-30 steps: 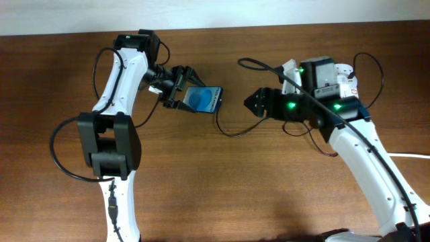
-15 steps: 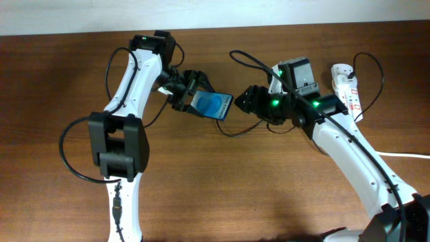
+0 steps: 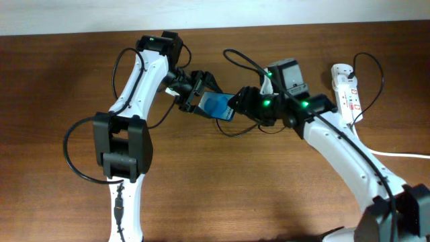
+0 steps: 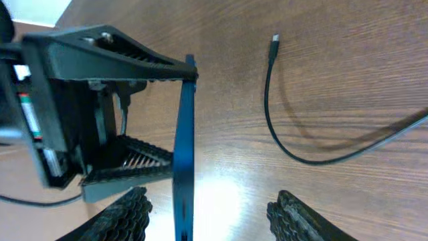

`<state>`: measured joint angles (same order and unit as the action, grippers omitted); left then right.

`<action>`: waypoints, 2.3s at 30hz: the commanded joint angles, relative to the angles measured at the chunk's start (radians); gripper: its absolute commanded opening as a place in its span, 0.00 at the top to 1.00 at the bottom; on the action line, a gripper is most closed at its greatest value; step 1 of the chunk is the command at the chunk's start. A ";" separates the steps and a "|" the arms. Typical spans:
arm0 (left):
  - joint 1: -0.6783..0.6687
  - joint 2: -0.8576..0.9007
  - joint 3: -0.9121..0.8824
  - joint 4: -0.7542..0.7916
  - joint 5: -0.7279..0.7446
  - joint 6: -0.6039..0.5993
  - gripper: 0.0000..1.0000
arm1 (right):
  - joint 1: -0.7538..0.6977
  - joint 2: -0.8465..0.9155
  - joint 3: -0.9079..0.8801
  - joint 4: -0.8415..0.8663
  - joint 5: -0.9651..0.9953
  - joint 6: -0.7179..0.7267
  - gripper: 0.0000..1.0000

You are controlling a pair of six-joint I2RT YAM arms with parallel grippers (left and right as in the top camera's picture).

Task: Plug charger to phone and switch on socket
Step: 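Bring the right gripper to the phone's lower edge and grasp it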

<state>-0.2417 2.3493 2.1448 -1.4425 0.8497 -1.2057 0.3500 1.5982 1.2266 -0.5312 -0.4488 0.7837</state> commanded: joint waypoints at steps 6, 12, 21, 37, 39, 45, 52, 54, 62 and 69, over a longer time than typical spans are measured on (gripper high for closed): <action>-0.024 -0.006 0.026 -0.002 0.072 -0.026 1.00 | 0.043 0.030 0.015 0.035 0.040 0.048 0.51; -0.024 -0.006 0.026 -0.002 0.127 -0.025 1.00 | 0.050 0.030 0.015 0.042 0.051 0.072 0.54; -0.024 -0.006 0.026 -0.009 0.139 0.002 1.00 | 0.050 0.030 0.015 0.061 0.051 0.071 0.66; -0.024 -0.006 0.026 -0.009 0.138 0.007 1.00 | 0.050 0.030 0.015 0.069 0.039 0.071 0.87; -0.024 -0.006 0.026 -0.009 0.138 0.007 1.00 | 0.050 0.030 0.015 0.069 0.038 0.071 0.91; -0.024 -0.006 0.026 -0.009 0.138 0.007 1.00 | 0.050 0.030 0.015 0.069 0.035 0.071 0.96; -0.024 -0.006 0.026 -0.009 0.138 0.012 0.74 | 0.050 0.030 0.015 0.076 0.034 0.071 0.96; -0.024 -0.006 0.026 -0.008 0.138 0.018 0.61 | 0.049 0.030 0.015 0.076 0.029 0.071 0.96; -0.024 -0.006 0.026 -0.009 0.040 0.033 0.02 | 0.047 0.030 0.015 0.076 0.016 0.071 0.96; -0.024 -0.006 0.026 0.003 0.017 0.046 0.01 | 0.038 0.030 0.015 0.082 0.016 0.071 0.96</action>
<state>-0.2634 2.3493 2.1506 -1.4490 0.8852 -1.1915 0.3901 1.6264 1.2266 -0.4641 -0.4118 0.8577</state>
